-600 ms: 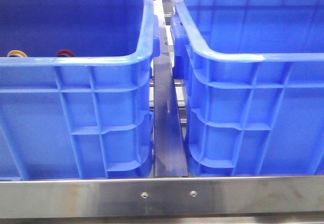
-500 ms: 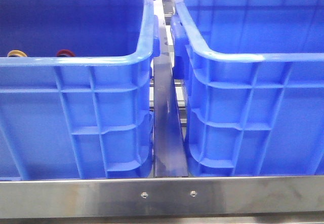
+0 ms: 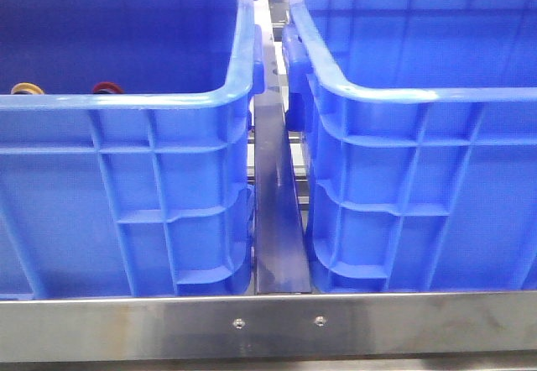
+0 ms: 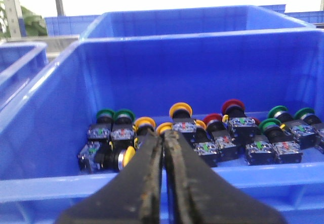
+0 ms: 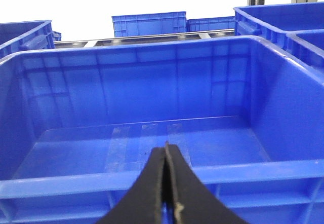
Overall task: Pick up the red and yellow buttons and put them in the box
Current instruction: 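Lower the left gripper toward a red-capped button in the button bin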
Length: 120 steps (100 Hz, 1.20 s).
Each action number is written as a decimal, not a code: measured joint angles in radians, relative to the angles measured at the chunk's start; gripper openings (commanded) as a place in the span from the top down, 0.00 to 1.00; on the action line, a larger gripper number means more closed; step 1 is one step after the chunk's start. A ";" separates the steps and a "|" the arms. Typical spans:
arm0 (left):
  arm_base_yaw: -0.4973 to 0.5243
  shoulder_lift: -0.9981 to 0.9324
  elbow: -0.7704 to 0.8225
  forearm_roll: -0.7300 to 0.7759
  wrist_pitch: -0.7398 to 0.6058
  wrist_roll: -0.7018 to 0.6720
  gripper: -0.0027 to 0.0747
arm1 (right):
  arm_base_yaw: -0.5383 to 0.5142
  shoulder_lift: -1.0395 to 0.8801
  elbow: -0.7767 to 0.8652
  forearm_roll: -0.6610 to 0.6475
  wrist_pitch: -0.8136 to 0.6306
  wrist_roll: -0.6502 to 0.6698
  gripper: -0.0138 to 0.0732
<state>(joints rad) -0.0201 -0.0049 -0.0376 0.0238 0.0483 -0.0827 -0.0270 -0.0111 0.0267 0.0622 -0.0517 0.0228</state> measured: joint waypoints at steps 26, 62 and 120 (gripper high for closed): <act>0.000 0.105 -0.276 -0.014 0.231 0.000 0.99 | 0.000 0.000 0.000 0.000 0.000 0.000 0.92; 0.000 0.522 -0.705 -0.014 0.591 0.016 0.99 | 0.000 0.000 0.000 0.000 0.000 0.000 0.92; 0.000 0.815 -0.838 -0.024 0.676 0.045 0.92 | 0.000 0.000 0.000 0.000 0.000 0.000 0.92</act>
<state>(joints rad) -0.0201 0.8096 -0.8756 0.0000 0.7239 -0.0380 -0.0270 -0.0111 0.0267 0.0622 -0.0517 0.0228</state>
